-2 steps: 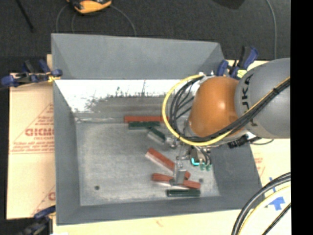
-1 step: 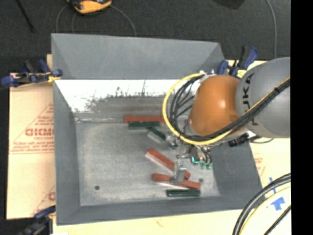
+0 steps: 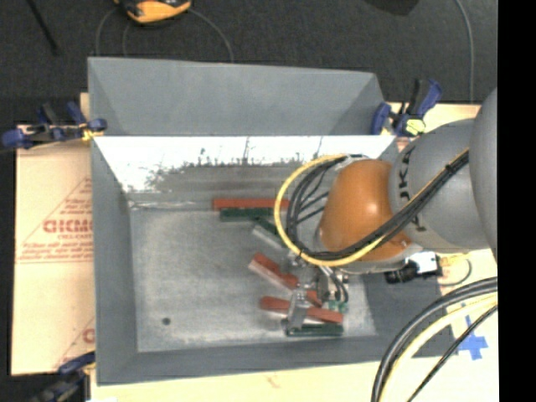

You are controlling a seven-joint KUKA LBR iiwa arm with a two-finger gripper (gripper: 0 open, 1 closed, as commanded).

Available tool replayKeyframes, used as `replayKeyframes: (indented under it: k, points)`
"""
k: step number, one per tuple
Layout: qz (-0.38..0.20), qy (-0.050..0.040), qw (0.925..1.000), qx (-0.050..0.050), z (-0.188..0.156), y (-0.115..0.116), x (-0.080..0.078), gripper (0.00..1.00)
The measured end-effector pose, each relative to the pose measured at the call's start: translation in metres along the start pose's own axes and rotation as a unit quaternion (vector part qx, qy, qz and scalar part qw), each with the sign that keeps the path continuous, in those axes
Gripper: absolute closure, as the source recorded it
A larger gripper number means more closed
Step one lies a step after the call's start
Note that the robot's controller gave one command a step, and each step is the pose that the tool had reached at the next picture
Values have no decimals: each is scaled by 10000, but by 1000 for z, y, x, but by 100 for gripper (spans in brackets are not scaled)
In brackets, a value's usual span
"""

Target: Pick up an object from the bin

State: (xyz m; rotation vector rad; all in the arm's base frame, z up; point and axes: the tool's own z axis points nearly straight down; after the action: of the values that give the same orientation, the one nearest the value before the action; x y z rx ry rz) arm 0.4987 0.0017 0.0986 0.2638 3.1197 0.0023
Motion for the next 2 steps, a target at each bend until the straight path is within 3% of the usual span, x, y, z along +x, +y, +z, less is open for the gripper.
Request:
replayKeyframes:
  k: [1,2]
  points:
    - [292,54,9996,14,17,-7,7,0]
    - [990,43,9951,14,-14,-10,11,0]
